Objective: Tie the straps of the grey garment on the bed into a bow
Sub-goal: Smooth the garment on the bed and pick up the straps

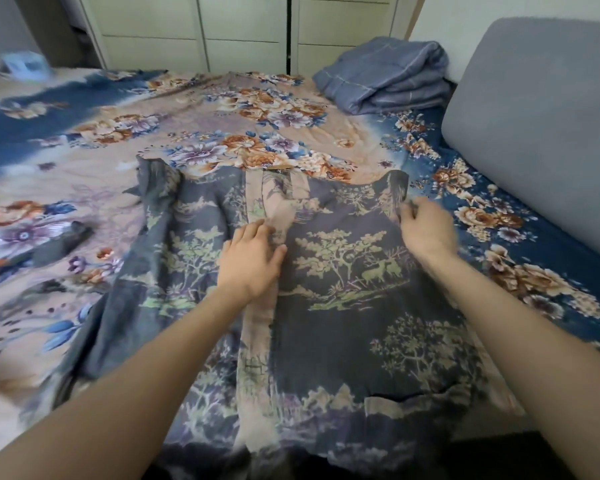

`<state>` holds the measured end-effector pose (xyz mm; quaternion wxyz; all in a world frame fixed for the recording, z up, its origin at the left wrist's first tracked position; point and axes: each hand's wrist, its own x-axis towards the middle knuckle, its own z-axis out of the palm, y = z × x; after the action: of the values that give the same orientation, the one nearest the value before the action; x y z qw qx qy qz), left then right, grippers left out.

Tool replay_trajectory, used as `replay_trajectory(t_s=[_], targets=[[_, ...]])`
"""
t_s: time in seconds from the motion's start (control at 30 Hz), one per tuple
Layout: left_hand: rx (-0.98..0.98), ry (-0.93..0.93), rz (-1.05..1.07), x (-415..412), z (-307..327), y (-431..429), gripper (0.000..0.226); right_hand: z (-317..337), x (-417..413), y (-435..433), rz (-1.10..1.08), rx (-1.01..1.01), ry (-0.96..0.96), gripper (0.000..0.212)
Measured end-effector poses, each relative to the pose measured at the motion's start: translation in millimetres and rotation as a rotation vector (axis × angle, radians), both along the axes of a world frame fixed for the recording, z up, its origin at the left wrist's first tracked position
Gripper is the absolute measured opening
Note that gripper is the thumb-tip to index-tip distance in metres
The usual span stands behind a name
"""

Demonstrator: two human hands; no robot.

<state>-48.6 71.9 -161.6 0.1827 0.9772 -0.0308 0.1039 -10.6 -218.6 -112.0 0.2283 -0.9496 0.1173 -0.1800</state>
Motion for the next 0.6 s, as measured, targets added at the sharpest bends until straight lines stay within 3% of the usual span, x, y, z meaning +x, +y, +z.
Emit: replay_trajectory(t_s=[0.23, 0.4, 0.5, 0.6], targets=[[-0.043, -0.037, 0.316, -42, 16, 95, 0.041, 32, -39, 115, 0.388, 0.261, -0.031, 0.018], [-0.042, 0.079, 0.600, -76, 7, 188, 0.045, 35, -65, 168, 0.543, 0.296, 0.056, 0.038], [0.055, 0.187, 0.641, -94, -7, 230, 0.050, 29, -76, 192, 0.590, 0.268, 0.079, 0.036], [0.020, 0.258, 0.674, -104, -14, 245, 0.051, 18, -86, 210, 0.619, 0.242, 0.144, 0.037]])
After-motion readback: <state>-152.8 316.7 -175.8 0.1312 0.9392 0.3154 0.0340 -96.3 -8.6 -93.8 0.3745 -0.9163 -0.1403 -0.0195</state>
